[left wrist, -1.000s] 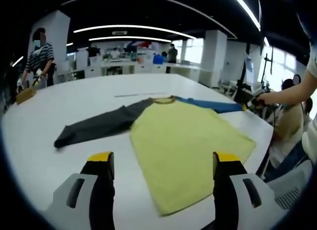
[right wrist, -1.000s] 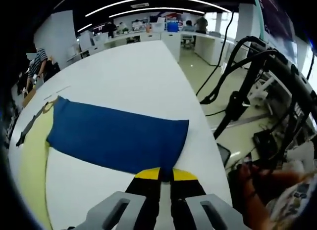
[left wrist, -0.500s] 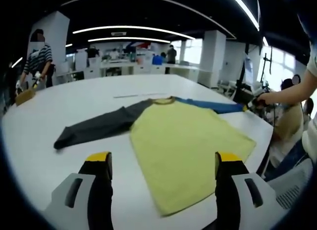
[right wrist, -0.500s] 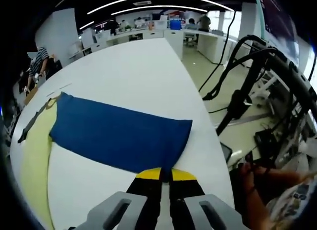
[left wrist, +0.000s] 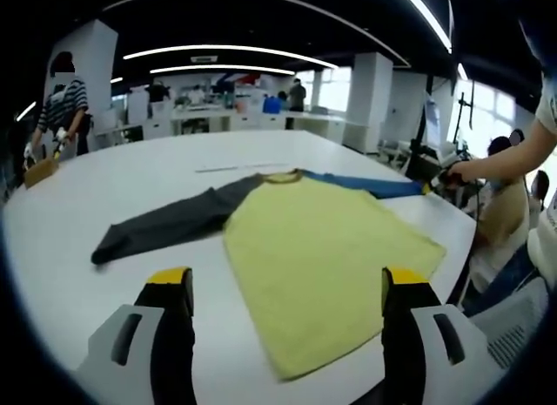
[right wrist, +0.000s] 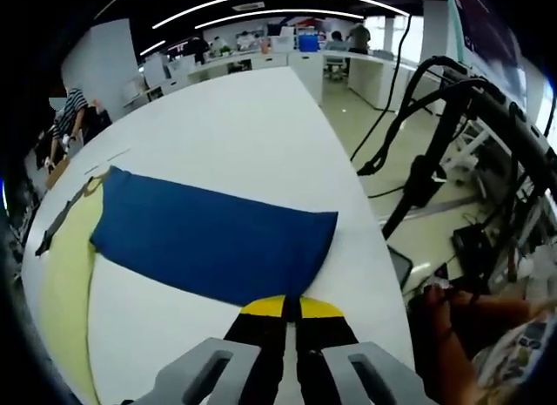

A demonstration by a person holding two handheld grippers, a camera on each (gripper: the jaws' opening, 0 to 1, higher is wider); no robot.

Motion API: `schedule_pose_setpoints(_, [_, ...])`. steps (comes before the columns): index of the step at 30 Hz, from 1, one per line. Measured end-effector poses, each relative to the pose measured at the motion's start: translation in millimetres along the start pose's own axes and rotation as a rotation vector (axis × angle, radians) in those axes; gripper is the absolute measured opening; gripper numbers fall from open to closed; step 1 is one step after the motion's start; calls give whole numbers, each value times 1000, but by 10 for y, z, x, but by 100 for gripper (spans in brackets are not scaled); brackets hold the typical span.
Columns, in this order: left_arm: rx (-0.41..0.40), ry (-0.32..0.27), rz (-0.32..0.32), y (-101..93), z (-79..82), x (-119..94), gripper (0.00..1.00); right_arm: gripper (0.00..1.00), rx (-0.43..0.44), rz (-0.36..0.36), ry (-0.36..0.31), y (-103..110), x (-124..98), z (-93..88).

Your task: Fold the garment on the visible template until the final outline fits inside the template.

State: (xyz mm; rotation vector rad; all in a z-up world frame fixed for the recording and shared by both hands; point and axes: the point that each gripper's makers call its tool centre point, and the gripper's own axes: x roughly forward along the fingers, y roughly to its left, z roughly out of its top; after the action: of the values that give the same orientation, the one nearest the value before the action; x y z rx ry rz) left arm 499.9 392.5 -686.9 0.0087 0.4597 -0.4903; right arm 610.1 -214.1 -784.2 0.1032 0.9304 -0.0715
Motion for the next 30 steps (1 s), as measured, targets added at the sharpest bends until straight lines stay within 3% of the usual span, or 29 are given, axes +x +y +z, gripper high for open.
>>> schedule_pose_setpoints(13, [1, -30, -8, -31, 133, -29, 86, 0, 13, 35, -62, 197, -114, 133])
schedule_pose_setpoints(30, [49, 0, -23, -97, 90, -25, 86, 0, -40, 155, -159, 831, -234, 440])
